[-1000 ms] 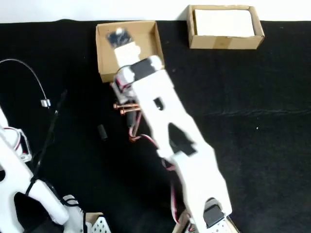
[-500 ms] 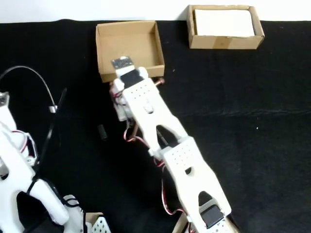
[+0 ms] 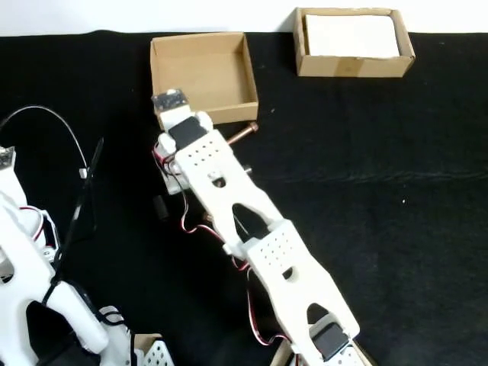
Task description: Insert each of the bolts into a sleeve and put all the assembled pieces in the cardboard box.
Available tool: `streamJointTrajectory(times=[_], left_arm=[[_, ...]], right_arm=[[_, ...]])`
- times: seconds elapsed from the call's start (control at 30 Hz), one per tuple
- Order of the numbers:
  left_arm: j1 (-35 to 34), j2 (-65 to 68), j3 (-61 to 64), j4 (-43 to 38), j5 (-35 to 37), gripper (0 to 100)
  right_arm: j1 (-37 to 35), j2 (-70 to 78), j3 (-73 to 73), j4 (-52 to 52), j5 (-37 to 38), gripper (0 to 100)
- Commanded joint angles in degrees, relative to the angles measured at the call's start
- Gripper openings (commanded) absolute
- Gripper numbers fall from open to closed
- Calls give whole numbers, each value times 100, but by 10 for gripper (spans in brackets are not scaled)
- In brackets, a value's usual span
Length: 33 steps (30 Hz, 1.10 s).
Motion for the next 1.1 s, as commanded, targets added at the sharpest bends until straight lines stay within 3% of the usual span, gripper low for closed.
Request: streamJointTrajectory(times=[0.0, 0.33, 0.57, 1.07], left_arm=[[57, -40, 13, 18, -35, 113], [57, -40, -22, 18, -35, 113], [66, -40, -22, 9, -35, 113], [75, -40, -22, 9, -35, 114]], right_arm=[[13, 84, -163, -277, -44, 253], [-4, 822, -163, -435, -44, 248], [-13, 998, -163, -444, -44, 88], [-57, 1103, -163, -180, -44, 126]])
